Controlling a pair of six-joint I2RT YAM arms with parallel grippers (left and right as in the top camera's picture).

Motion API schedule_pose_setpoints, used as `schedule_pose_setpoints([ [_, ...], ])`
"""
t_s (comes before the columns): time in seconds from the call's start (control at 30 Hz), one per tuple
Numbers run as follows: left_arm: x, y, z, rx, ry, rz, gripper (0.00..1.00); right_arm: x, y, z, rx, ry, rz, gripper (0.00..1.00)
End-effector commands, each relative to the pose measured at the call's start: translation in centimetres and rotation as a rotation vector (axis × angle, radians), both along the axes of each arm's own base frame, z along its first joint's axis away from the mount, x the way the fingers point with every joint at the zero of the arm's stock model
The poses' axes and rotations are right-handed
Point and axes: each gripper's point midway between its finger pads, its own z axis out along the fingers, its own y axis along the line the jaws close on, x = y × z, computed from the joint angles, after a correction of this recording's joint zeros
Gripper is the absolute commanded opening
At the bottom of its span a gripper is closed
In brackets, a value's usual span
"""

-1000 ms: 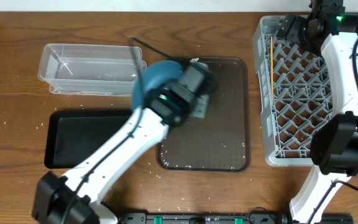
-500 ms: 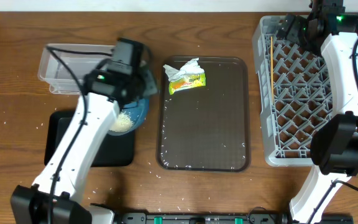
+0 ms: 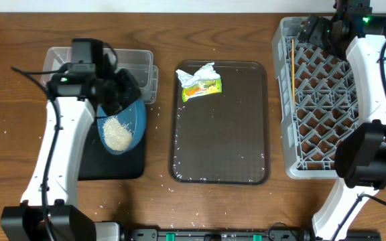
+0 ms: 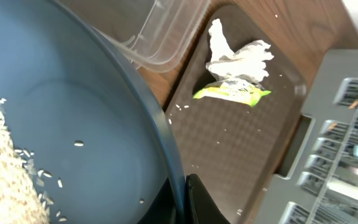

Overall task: Sort waste into correct bins and load items into the dishwasher rack
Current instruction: 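Tilt the plate with the left gripper to dump rice onto the black tray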

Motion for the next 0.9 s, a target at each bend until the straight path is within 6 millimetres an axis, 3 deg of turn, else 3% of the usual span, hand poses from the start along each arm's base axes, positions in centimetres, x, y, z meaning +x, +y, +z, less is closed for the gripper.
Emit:
schedule_pose_setpoints([
  [0.0,-0.6,0.5,0.9,-0.087,-0.004,0.014,0.06,0.0,-0.3,-0.2,0.006,0.004,-0.016,0.99],
  [0.5,-3.1,2.8,4.6,-0.448,-0.063,-0.038,0.06,0.0,-0.3,-0.2,0.006,0.004,-0.016,0.99],
  [0.87,-3.8,4.6,8.3,-0.689,-0.189,-0.016,0.06,0.0,-0.3,-0.2,0.006,0.004,-0.016,0.99],
])
